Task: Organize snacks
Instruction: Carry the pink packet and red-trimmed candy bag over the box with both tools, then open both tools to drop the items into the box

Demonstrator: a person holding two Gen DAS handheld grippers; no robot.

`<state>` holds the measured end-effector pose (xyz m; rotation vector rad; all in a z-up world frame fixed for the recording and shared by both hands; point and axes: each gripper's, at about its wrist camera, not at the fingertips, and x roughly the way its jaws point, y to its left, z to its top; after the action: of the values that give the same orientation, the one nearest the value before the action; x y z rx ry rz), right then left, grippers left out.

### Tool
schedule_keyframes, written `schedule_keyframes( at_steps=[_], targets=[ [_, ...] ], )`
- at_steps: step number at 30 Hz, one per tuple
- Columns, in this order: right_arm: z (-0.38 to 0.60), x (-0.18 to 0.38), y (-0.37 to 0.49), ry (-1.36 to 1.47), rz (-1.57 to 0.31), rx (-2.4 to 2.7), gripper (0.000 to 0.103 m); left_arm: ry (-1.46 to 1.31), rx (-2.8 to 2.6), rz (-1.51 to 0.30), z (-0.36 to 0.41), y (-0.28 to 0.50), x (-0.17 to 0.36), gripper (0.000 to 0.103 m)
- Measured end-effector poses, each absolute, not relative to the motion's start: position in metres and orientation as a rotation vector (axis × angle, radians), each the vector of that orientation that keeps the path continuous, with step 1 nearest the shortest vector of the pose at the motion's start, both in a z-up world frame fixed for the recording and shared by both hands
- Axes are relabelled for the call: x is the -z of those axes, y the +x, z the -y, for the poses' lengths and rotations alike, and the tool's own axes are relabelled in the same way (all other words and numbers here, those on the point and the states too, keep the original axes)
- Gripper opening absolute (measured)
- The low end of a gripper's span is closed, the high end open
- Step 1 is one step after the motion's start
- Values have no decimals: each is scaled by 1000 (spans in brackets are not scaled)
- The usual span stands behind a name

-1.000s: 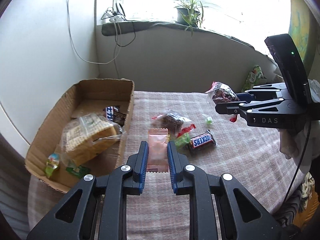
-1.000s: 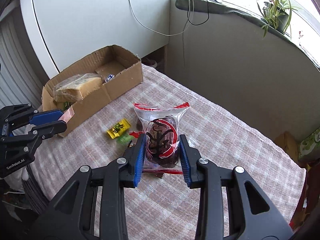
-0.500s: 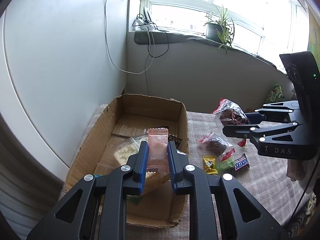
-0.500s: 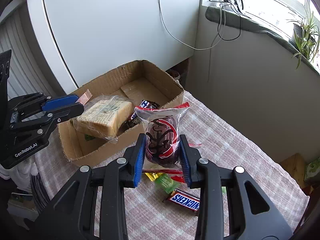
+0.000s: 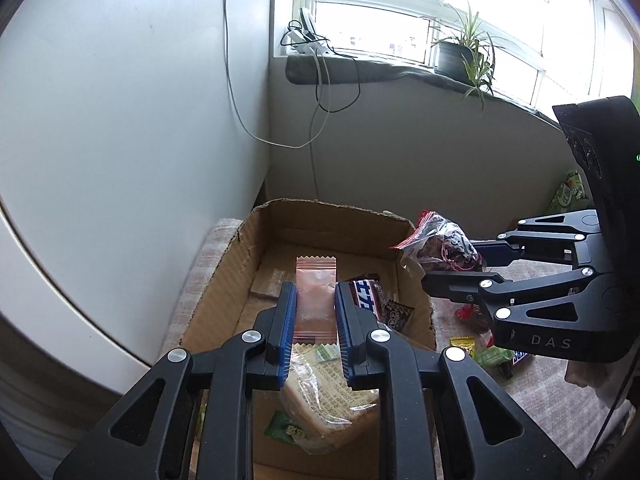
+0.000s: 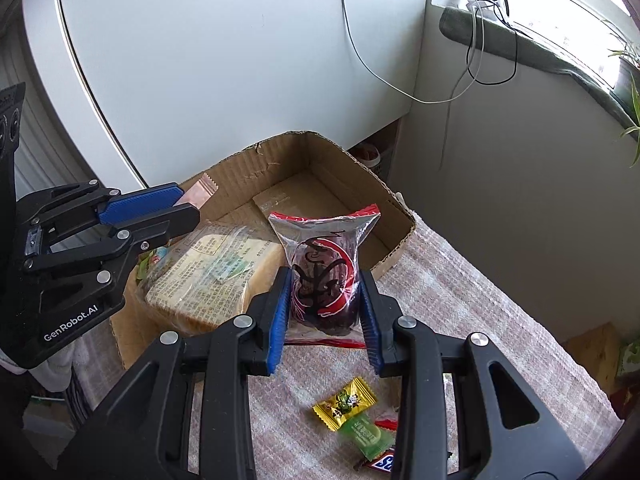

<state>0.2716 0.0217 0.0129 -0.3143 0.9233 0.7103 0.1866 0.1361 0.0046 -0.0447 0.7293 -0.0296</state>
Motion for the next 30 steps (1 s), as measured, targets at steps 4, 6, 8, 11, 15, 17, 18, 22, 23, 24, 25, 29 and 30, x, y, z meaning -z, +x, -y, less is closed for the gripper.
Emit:
schedule_keyframes(
  at_steps=[4, 6, 8, 11, 15, 17, 18, 22, 23, 24, 25, 29, 30],
  targets=[
    [-26, -6, 279, -315, -933, -712, 34, -47, 24, -731, -140, 189, -2, 18],
    [-26, -4, 282, -314, -936, -713, 34, -50, 24, -734, -141, 191, -1, 18],
    [-27, -2, 285, -314, -939, -713, 34, -52, 20, -736, -142, 193, 0, 18],
    [-28, 2, 288, -314, -945, -716, 34, -53, 18, -741, -142, 194, 1, 18],
    [-32, 5, 289, -320, -951, -721, 34, -53, 15, -746, -142, 197, 2, 18],
    [-33, 6, 289, -324, -952, -721, 34, -52, 11, -748, -143, 198, 2, 19],
    [-34, 6, 289, -324, -951, -722, 34, -51, 9, -748, -143, 198, 2, 19],
    [-35, 5, 289, -331, -938, -722, 34, -52, 3, -749, -144, 198, 3, 24],
    [-36, 4, 288, -336, -935, -719, 36, -51, 1, -748, -144, 198, 3, 31],
    [-36, 3, 288, -340, -930, -714, 45, -51, -4, -746, -145, 198, 3, 35],
    [-36, 2, 287, -343, -920, -710, 59, -50, -6, -742, -145, 197, 3, 39],
    [-34, -1, 283, -355, -901, -701, 71, -44, -21, -735, -146, 196, 2, 53],
    [-34, -1, 283, -356, -902, -699, 72, -44, -24, -732, -147, 195, 1, 54]
  ],
)
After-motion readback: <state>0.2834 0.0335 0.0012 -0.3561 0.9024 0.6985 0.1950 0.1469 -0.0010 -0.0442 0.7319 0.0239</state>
